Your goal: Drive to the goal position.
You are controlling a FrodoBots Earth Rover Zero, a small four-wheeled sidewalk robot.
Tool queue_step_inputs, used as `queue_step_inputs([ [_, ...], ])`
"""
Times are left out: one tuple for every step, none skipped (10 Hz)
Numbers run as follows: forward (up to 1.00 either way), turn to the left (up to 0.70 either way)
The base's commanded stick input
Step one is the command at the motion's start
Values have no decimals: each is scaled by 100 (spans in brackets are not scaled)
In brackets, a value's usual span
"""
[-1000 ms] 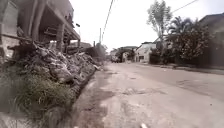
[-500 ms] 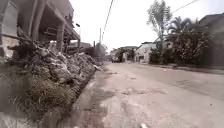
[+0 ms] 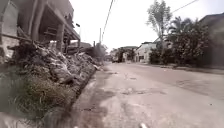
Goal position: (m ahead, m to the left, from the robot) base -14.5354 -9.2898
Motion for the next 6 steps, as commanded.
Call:
queue_step_inputs([
  [5,0],
  [4,0],
  [4,0],
  [5,0],
  [4,0],
  [5,0],
])
